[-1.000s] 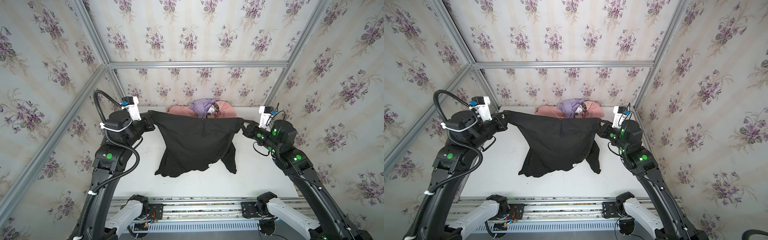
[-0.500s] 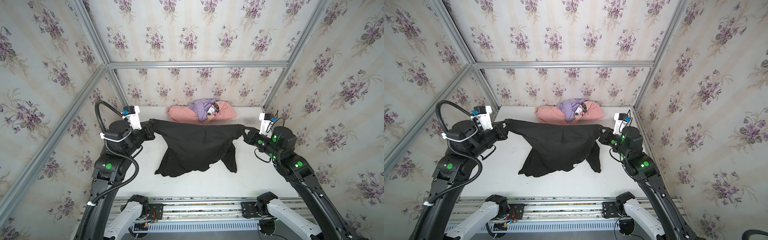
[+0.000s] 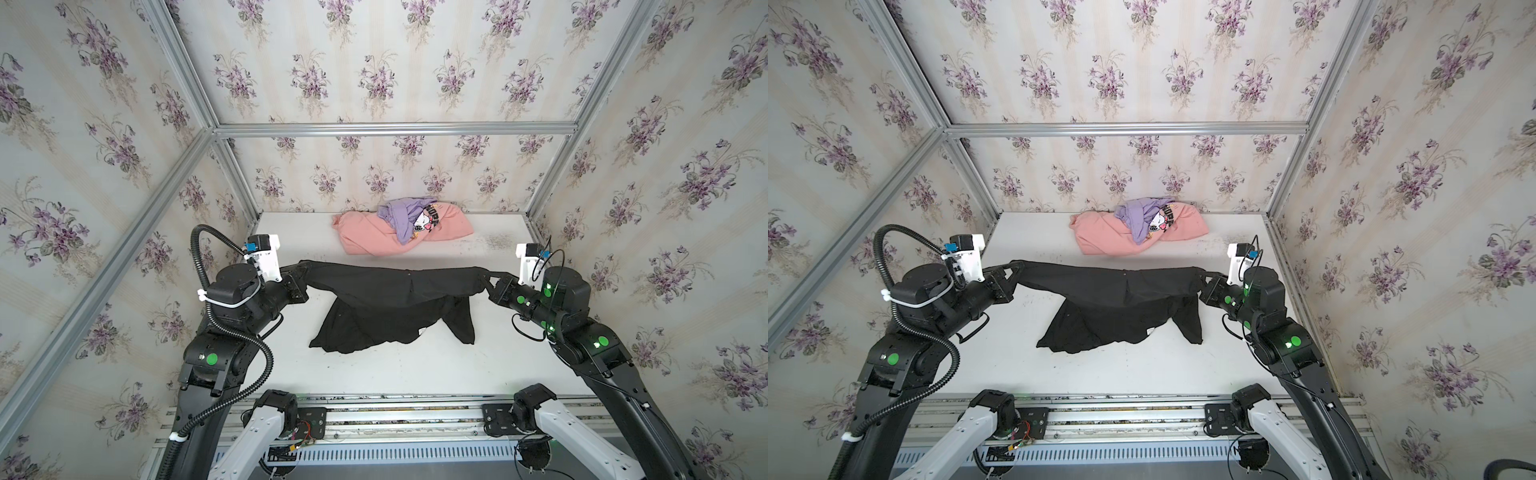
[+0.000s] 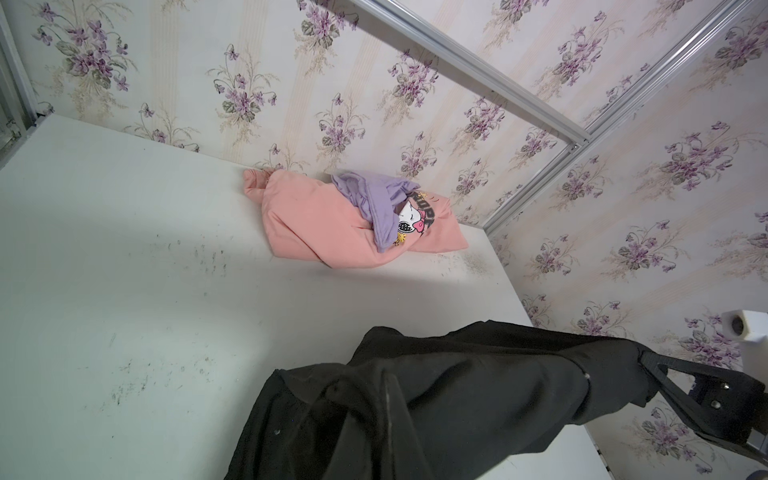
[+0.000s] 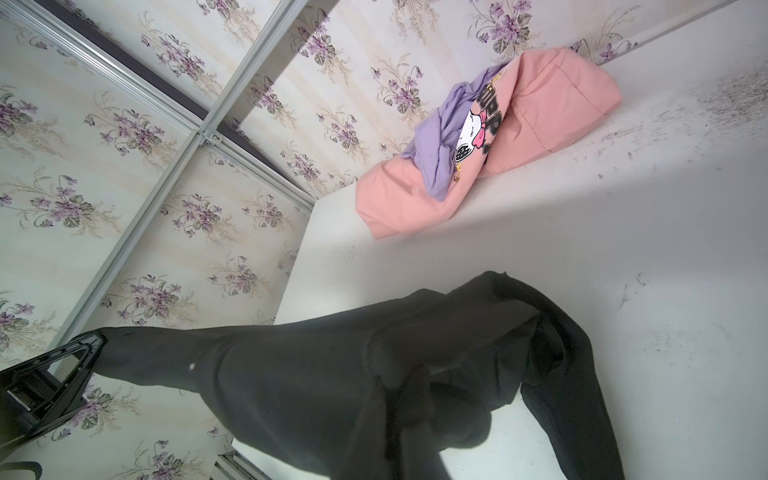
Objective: Pick out a specific cloth from the pile
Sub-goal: 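Lower the stretched black cloth with both grippers toward the table near the robot, then lay the black cloth flat on the table with both grippers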
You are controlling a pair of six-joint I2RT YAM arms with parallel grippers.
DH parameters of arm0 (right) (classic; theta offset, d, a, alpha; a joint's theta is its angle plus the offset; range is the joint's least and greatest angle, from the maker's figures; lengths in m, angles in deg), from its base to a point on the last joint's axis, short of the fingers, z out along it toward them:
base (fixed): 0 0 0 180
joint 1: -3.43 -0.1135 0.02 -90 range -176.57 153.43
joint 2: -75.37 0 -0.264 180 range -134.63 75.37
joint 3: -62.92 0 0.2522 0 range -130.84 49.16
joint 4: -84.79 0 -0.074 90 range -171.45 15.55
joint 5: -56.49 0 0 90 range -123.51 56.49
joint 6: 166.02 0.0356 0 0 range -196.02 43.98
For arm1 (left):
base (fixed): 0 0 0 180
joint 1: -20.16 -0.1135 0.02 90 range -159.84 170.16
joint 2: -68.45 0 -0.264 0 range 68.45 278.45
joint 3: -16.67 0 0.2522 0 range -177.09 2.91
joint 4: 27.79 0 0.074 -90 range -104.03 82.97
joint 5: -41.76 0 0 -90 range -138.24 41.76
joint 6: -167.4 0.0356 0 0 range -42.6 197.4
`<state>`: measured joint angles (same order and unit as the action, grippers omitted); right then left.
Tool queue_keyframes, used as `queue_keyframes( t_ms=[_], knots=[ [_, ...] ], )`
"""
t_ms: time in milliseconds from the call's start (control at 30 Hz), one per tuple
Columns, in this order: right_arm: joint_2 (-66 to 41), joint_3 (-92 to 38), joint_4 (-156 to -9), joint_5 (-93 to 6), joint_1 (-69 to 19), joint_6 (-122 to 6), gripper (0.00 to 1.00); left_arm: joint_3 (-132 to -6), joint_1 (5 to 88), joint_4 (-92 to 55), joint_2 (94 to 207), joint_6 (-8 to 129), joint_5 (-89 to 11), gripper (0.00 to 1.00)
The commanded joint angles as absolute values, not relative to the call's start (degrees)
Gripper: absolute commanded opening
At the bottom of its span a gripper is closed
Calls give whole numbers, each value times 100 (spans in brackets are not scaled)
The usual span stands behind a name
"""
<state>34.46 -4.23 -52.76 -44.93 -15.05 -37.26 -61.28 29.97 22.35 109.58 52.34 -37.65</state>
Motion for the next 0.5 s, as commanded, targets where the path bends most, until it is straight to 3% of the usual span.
queue_keyframes(
  t_ms=[0,467],
  knots=[
    [3537,-467,-4989,-4447,-1495,-3747,2,-6080,3008,2464,10841,5248,-3868,3],
    [3896,-535,-3783,-4575,-1500,-3897,1,-5381,3329,2940,10380,4796,-4017,0]
  ],
)
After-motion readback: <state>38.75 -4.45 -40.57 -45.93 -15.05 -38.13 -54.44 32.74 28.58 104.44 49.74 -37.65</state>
